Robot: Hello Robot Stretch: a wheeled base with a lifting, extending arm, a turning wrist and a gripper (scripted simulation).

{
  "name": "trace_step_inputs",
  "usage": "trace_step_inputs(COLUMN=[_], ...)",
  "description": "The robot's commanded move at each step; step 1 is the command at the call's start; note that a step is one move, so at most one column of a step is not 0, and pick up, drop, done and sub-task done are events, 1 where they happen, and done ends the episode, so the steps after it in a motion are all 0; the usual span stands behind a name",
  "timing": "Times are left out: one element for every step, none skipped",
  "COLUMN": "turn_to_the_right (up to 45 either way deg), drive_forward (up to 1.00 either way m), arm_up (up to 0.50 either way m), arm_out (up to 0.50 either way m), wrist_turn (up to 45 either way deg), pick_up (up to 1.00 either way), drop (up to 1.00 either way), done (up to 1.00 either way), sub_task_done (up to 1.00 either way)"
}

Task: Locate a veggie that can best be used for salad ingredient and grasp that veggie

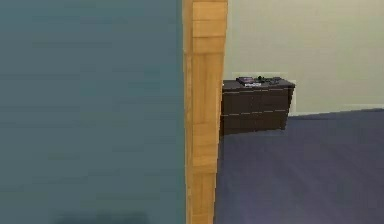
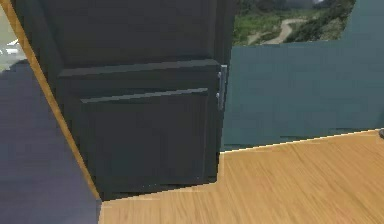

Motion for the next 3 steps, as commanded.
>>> trace_step_inputs(turn_to_the_right=[45.0, 45.0, 45.0], drive_forward=[0.00, 0.00, 0.00], arm_up=[0.00, 0.00, 0.00], arm_out=[0.00, 0.00, 0.00], wrist_turn=[0.0, 0.0, 0.0], pick_up=[0.00, 0.00, 0.00], drop=[0.00, 0.00, 0.00], done=[0.00, 0.00, 0.00], sub_task_done=[0.00, 0.00, 0.00])
